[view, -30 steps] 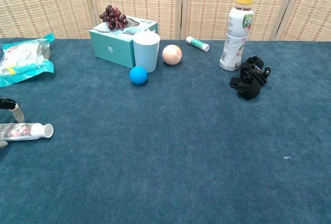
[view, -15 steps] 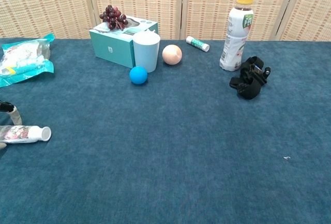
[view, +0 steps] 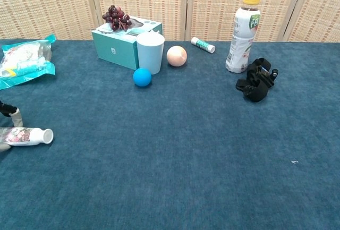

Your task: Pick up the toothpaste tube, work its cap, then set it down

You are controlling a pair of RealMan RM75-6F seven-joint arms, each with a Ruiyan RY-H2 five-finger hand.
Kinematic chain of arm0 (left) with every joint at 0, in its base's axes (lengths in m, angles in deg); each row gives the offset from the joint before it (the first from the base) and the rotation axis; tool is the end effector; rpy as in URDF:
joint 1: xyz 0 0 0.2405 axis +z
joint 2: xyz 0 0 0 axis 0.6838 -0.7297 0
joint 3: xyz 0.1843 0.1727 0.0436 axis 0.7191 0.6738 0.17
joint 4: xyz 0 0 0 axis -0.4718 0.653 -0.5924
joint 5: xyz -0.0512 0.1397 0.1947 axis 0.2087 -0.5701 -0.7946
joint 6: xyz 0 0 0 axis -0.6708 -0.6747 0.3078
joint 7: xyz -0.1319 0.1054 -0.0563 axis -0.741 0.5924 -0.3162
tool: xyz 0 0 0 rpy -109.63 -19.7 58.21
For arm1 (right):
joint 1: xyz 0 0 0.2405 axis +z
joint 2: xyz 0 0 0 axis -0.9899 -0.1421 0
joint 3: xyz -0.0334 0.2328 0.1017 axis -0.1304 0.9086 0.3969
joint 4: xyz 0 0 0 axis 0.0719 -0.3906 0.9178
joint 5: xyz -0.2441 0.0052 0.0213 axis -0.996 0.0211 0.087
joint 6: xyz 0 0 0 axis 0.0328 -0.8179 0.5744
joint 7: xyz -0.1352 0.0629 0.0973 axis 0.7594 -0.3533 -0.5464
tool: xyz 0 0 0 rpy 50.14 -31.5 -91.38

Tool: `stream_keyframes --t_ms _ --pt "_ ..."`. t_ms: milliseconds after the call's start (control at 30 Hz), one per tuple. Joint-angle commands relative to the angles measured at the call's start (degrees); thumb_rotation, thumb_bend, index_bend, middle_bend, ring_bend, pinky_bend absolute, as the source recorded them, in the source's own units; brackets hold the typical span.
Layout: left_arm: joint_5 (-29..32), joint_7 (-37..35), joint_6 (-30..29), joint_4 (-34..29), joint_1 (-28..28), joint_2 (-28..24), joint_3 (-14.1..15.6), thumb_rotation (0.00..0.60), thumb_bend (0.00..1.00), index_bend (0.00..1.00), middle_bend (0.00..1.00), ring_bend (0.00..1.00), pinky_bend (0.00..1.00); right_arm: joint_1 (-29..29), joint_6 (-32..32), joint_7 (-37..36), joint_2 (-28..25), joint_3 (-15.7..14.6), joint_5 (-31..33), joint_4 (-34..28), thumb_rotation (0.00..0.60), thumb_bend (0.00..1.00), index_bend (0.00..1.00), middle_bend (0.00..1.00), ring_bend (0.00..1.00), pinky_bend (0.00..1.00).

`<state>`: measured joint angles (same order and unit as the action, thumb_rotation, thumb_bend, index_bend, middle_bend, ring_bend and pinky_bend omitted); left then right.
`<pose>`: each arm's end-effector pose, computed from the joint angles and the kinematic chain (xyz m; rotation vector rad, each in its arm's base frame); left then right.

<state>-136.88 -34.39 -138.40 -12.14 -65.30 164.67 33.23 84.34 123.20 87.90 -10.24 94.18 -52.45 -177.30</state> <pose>-0.3131 0.3030 -0.0238 -1.5785 -1.0986 -0.6376 -0.3208 -0.2130 0.1759 1.3264 -0.8136 0.8551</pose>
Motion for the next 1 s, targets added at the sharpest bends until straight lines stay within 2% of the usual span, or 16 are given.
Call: stream_keyframes --t_ms 33,200,400,633,1000 --pt "-2.07 -3.01 -0.56 2.06 0.12 0.93 -0.25 0.6 0.25 0.48 0.38 0.28 0.13 -0.05 -0.02 0.13 -0.05 -0.03 0.04 -0.19 0.6 0.13 0.24 0.25 0.16 0.18" --pt "-5.03 -7.37 -1.14 4.99 0.04 1.77 -0.46 0.6 0.33 0.52 0.48 0.37 0.18 -0.25 0.01 0.53 -0.28 -0.16 0.12 -0.78 0.6 0.13 0.24 0.25 0.16 0.18" --pt "-8.91 -12.38 -2.45 7.33 -0.57 1.22 -1.17 0.6 0.37 0.56 0.57 0.45 0.28 -0.21 0.46 0.99 -0.72 -0.05 -0.6 -1.87 0.6 0.13 0.24 0.25 0.16 0.18" --pt "-13.16 -16.19 -2.07 5.82 -2.79 -1.75 -1.86 0.6 0.4 0.59 0.63 0.5 0.36 1.87 -1.62 -0.27 -1.61 -0.25 -3.78 -3.34 0.6 0.15 0.24 0.25 0.16 0.18" --pt "-17.81 -20.57 4.03 -5.07 -8.06 -12.2 -1.99 0.6 0.44 0.58 0.64 0.51 0.37 9.11 -8.37 1.47 -3.34 0.78 -10.11 -7.81 0.6 0.4 0.24 0.25 0.16 0.18"
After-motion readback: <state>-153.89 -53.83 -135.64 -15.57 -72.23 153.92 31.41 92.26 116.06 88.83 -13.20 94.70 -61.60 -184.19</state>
